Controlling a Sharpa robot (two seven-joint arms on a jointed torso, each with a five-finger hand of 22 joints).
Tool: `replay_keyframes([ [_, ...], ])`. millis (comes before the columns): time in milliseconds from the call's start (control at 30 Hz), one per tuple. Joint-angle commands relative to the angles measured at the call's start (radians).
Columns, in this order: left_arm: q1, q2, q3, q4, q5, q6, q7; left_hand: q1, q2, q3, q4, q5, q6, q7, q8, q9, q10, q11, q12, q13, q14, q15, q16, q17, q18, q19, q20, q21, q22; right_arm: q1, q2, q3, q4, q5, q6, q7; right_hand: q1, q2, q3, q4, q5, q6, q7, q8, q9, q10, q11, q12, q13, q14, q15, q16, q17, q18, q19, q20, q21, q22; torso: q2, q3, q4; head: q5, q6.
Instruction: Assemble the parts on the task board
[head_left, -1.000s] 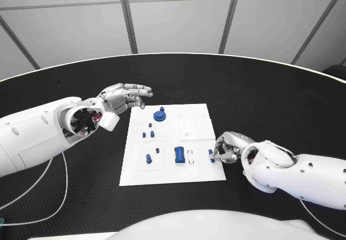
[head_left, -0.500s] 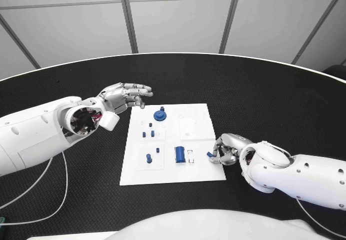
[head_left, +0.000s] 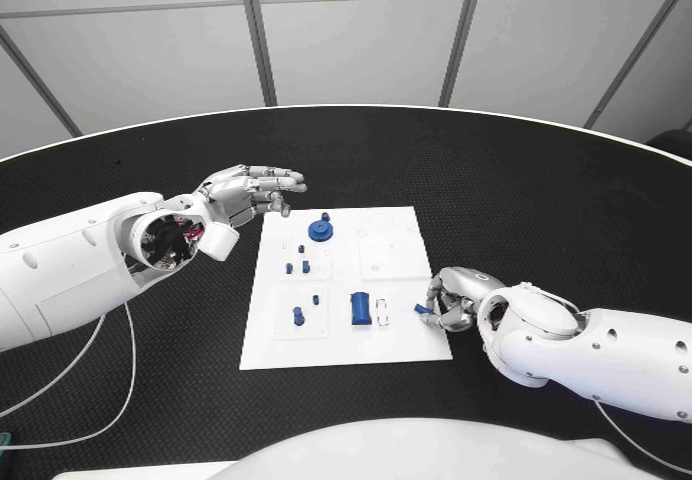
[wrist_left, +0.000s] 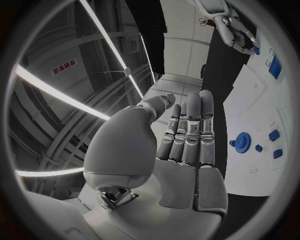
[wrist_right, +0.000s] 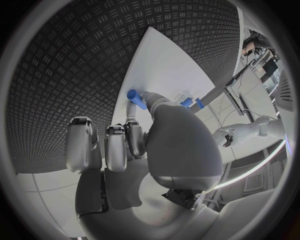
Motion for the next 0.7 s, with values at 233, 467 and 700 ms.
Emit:
replay_keyframes([
  [233,0.000,0.004,0.000,-0.003,0.000,0.000,0.000,0.000,0.006,0.001,0.005,0.004,-0.005,0.000,0.006,0.001,-0.007,0.002,0.004,-0.001,-0.006,0.000,-0.005,-0.001,0.017,-0.006,0.003,-0.003,-0.002,0.000,-0.018,0.001,0.063,-0.003,-0.037,-0.003,-0.032,0.007,0.121,-0.095,0.060,0.009,-0.006,0.018,-0.108,0.024,-0.009,0.006,0.173,0.096,-0.012,0.001,0.224,-0.009,0.081,-0.008,0.010,0.223,-0.001,-0.0003,-0.0002,-0.002,0.003],
  [467,0.000,0.009,0.000,-0.005,0.000,0.000,-0.001,0.000,0.006,0.001,0.005,0.004,-0.005,0.000,0.006,0.001,-0.007,0.002,0.004,-0.001,-0.006,0.000,-0.005,-0.001,0.017,-0.006,0.003,-0.003,-0.002,0.002,-0.023,0.009,0.107,-0.003,-0.073,-0.003,-0.051,0.007,0.130,-0.100,0.077,0.008,-0.010,0.027,-0.095,0.030,-0.012,0.014,0.177,0.096,-0.014,0.002,0.226,-0.010,0.083,-0.010,0.016,0.225,0.000,-0.0012,0.0002,-0.002,0.004],
  [700,0.000,0.009,0.000,-0.005,0.000,-0.001,0.000,0.000,0.007,0.001,0.006,0.004,-0.005,0.000,0.006,0.001,-0.007,0.002,0.004,-0.001,-0.006,0.000,-0.005,-0.001,0.017,-0.006,0.003,-0.003,-0.002,0.005,-0.001,0.017,0.106,0.023,-0.079,-0.002,-0.068,0.007,0.140,-0.103,0.098,0.005,-0.013,0.033,-0.084,0.032,-0.015,0.016,0.178,0.097,-0.017,0.002,0.227,-0.010,0.083,-0.012,0.018,0.226,0.000,-0.0005,0.0008,0.003,0.004],
])
